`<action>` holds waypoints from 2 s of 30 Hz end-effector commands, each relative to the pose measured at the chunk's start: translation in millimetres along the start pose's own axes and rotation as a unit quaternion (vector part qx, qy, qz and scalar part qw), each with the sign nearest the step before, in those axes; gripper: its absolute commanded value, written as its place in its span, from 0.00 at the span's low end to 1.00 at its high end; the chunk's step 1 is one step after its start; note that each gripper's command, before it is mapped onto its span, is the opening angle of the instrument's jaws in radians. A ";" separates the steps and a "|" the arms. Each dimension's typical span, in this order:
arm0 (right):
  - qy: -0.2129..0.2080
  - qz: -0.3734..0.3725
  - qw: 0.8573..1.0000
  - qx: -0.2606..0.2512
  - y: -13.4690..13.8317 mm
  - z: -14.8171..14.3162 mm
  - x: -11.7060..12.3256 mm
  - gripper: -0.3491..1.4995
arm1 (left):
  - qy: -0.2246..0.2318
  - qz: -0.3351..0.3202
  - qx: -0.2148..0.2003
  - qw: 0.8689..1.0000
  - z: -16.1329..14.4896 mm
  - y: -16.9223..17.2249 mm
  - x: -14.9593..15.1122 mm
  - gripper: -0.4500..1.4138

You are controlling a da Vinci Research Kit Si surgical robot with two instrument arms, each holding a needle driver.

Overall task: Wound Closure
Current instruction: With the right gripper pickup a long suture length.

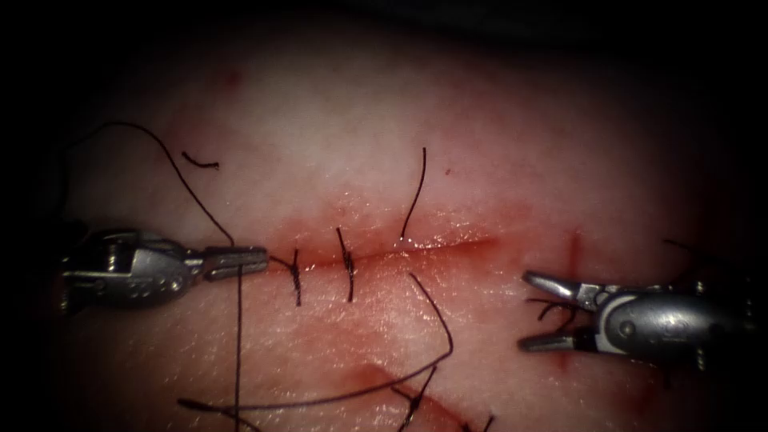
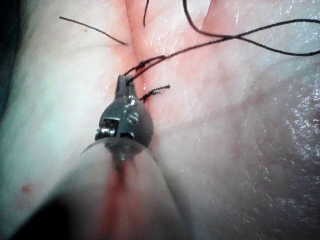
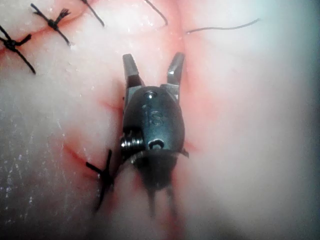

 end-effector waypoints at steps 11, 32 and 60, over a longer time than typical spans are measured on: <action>0.037 0.057 0.998 -0.012 5.3 4.3 6.7 0.86 | 0.024 -0.036 0.062 0.997 0.7 -5.9 -1.6 0.00; 0.040 0.064 0.997 0.007 1.9 4.1 2.8 0.83 | -0.083 -0.198 0.175 0.961 -19.7 -6.4 -8.9 0.64; 0.042 0.068 0.997 0.006 0.1 4.7 1.8 0.80 | 0.089 -0.433 -0.003 0.897 0.9 14.2 4.0 0.50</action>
